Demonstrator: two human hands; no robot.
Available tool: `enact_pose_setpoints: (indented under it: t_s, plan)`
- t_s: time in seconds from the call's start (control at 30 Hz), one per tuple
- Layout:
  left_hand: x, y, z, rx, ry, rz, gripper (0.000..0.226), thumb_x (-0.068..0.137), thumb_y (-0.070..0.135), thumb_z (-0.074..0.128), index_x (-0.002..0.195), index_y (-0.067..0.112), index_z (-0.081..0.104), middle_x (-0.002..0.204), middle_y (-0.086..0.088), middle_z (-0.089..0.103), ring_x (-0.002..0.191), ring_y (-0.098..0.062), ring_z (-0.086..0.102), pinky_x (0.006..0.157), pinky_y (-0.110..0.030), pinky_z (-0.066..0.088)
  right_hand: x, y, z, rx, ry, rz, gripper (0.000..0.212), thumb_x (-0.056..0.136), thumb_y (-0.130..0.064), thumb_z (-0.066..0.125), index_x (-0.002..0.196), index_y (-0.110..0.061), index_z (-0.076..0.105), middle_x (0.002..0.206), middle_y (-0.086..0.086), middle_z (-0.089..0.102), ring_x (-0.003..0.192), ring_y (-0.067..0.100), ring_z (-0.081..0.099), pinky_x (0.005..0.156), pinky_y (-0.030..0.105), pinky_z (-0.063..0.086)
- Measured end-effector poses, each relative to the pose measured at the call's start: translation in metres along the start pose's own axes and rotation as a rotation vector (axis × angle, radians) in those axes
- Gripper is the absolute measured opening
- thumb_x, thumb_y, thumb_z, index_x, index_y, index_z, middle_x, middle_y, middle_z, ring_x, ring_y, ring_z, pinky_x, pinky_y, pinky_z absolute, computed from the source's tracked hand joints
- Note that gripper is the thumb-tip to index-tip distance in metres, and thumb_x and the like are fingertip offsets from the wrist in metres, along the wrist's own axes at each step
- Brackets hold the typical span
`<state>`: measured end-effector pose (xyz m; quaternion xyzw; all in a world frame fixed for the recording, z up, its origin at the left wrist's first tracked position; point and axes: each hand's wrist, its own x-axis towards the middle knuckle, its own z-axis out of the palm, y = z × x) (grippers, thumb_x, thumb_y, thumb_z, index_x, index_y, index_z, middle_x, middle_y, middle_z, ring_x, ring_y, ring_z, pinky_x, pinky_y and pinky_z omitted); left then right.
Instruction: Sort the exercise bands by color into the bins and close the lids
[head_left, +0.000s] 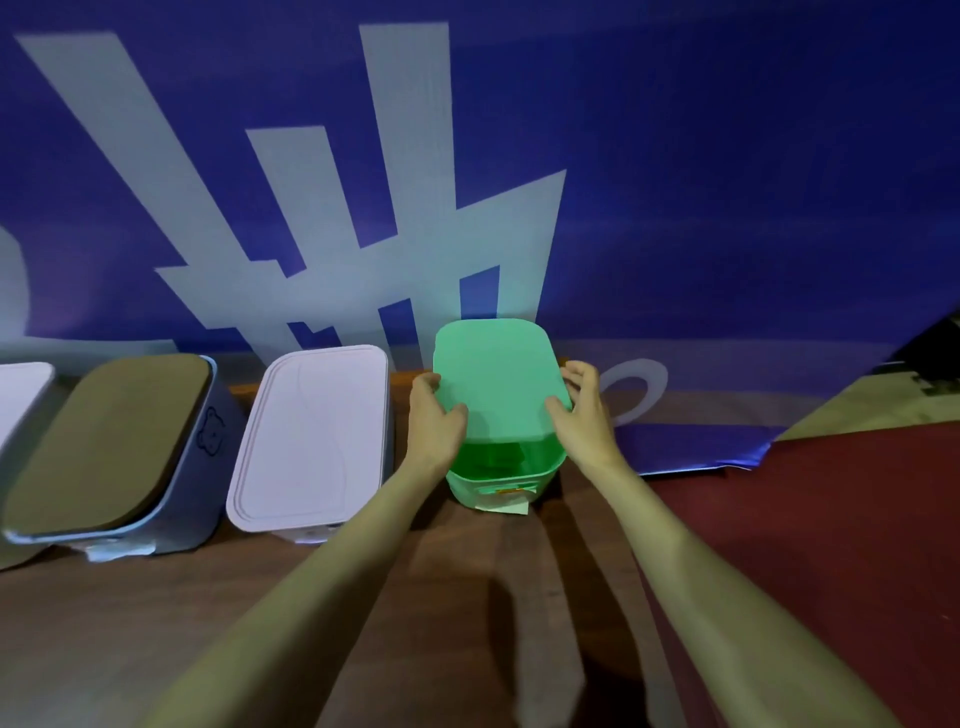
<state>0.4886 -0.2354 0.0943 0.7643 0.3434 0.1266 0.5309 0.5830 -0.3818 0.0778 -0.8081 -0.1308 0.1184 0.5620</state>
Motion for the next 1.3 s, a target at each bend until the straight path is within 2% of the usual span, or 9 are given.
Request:
enact_pose_setpoints:
  t_s: [0.1,0.2,0.57,0.7,0.77,0.9,1.0,1.17,1.3]
  plan:
    - [-0.01,-0.006,0.002,0.008,-0.026,-0.017,0.056,0.081,0.0,0.053,0.133,0.008,0.034,0.134,-0.01,0.042,0.122,-0.024,0.044,0.107,-0.041,0.039,-0.008,0.014,0.002,-0.097,-0.032,0.009,0.049,0.082,-0.008,0.058,0.126,-0.019,0.037,0.13,0.0,0.047,0.126,0.019,0.045,0.104,0.039,0.04]
    - [-0.02,-0.011,0.004,0.01,-0.03,-0.007,0.058,0.081,-0.003,0.053,0.135,0.008,0.033,0.136,-0.01,0.037,0.125,-0.023,0.041,0.109,-0.037,0.036,-0.014,0.021,0.003,-0.141,-0.034,-0.013,0.05,0.082,-0.011,0.059,0.126,-0.019,0.038,0.133,0.001,0.047,0.126,0.019,0.044,0.105,0.04,0.04]
    - [-0.031,-0.031,0.007,0.101,-0.017,0.045,0.054,0.084,-0.007,0.049,0.135,0.004,0.034,0.14,-0.011,0.034,0.13,-0.022,0.035,0.099,-0.014,0.022,-0.024,0.025,0.002,-0.192,-0.063,-0.012,0.051,0.086,-0.006,0.059,0.133,-0.012,0.039,0.137,0.004,0.044,0.128,0.018,0.04,0.095,0.017,0.03]
    - [-0.027,-0.036,0.008,0.23,-0.073,0.087,0.048,0.088,-0.005,0.046,0.135,0.0,0.037,0.147,-0.011,0.026,0.136,-0.022,0.03,0.106,-0.014,0.017,-0.028,0.024,0.003,-0.228,-0.062,-0.049,0.048,0.09,-0.005,0.055,0.135,-0.009,0.04,0.141,0.006,0.041,0.131,0.018,0.037,0.096,0.012,0.025]
    - [-0.026,-0.039,0.01,0.351,-0.098,0.118,0.047,0.09,0.0,0.044,0.136,-0.002,0.036,0.148,-0.011,0.023,0.137,-0.023,0.027,0.111,-0.019,0.016,-0.027,0.026,0.005,-0.322,-0.103,-0.069,0.048,0.092,-0.008,0.051,0.139,-0.008,0.037,0.148,0.005,0.034,0.137,0.019,0.03,0.105,0.017,0.022]
    - [-0.022,-0.041,0.014,0.549,-0.022,0.203,0.039,0.092,0.01,0.042,0.129,-0.002,0.042,0.136,-0.013,0.037,0.126,-0.026,0.038,0.109,-0.028,0.026,-0.024,0.03,0.006,-0.683,-0.17,-0.096,0.05,0.096,-0.024,0.038,0.145,-0.016,0.03,0.156,-0.001,0.019,0.146,0.02,0.006,0.119,0.04,0.01]
    - [-0.017,-0.042,0.016,0.689,-0.047,0.232,0.046,0.094,0.011,0.039,0.137,-0.004,0.036,0.143,-0.017,0.034,0.133,-0.03,0.032,0.115,-0.036,0.023,-0.024,0.025,0.006,-0.808,-0.159,-0.129,0.051,0.096,-0.025,0.033,0.146,-0.017,0.026,0.157,-0.002,0.017,0.146,0.02,0.001,0.117,0.041,0.002]
    - [-0.014,-0.034,0.012,0.769,-0.122,0.223,0.049,0.096,0.015,0.036,0.142,-0.002,0.029,0.148,-0.016,0.031,0.134,-0.029,0.033,0.115,-0.035,0.023,-0.018,0.015,0.009,-0.874,-0.199,-0.126,0.052,0.097,-0.024,0.031,0.147,-0.015,0.023,0.157,0.0,0.016,0.146,0.018,0.001,0.118,0.041,0.001]
    - [-0.004,-0.021,0.0,0.789,-0.199,0.207,0.044,0.093,0.011,0.043,0.135,-0.003,0.038,0.141,-0.017,0.038,0.128,-0.03,0.04,0.109,-0.035,0.029,-0.007,0.003,0.012,-0.947,-0.194,-0.136,0.049,0.095,-0.022,0.035,0.142,-0.012,0.031,0.152,0.005,0.025,0.146,0.023,0.004,0.118,0.045,0.004]
